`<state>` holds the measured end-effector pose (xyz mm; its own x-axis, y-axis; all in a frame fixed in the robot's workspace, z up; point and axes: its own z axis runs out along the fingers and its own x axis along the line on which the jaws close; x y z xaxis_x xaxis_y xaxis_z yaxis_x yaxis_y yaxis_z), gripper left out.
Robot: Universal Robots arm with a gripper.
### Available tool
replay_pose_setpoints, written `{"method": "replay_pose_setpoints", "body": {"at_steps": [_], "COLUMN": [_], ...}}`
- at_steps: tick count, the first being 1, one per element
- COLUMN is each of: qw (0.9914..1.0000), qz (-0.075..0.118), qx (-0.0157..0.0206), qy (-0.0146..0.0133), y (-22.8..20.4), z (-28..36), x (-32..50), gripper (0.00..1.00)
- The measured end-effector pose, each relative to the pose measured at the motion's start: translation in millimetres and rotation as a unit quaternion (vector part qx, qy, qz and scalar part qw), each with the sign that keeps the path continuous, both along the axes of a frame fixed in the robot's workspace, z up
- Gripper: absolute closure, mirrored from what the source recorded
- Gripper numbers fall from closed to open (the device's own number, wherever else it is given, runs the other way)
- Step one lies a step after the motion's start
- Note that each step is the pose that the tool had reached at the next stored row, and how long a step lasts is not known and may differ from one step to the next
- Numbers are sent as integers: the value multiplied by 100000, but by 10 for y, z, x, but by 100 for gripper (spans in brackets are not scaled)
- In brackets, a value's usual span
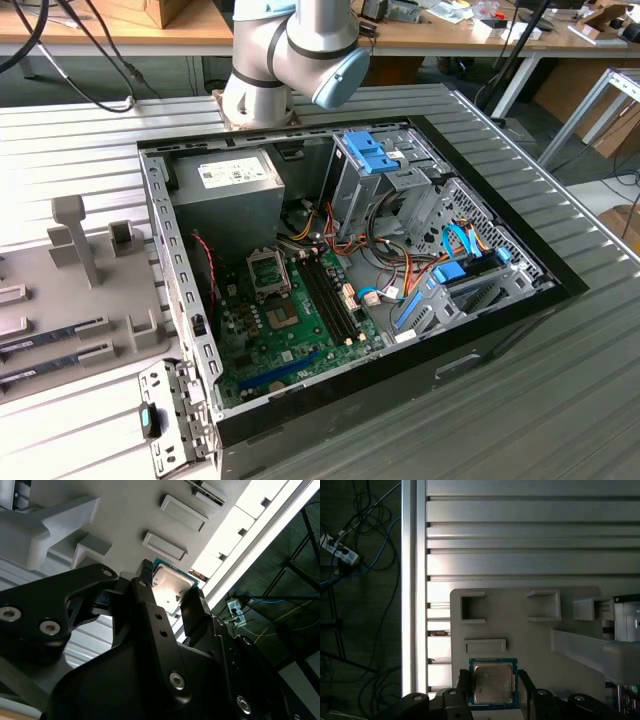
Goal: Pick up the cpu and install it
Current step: 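Pick up the cpu and move it towards the insertion slot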
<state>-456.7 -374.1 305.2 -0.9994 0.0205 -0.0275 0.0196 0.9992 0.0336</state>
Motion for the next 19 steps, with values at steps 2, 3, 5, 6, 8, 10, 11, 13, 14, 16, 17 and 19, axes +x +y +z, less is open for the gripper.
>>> {"method": "replay_pose_setpoints", "body": {"at_steps": [2,3,5,6,8,10,11,13,14,16,17,19], "qw": [100000,100000,100000,100000,100000,100000,100000,100000,100000,100000,100000,100000], "qz": [2,1,1,0,1,1,1,2,1,1,1,1], "qx": [5,12,22,27,32,34,37,42,45,41,44,44], "qy": [7,2,-2,-2,0,-2,0,-2,-4,3,5,1], "y": [0,0,0,0,0,0,0,0,0,0,0,0], "z": [13,20,30,36,52,65,69,77,81,95,102,115], "x": [0,0,0,0,0,0,0,0,0,0,0,0], "gripper": [53,53,53,53,53,53,53,53,53,53,53,53]}}
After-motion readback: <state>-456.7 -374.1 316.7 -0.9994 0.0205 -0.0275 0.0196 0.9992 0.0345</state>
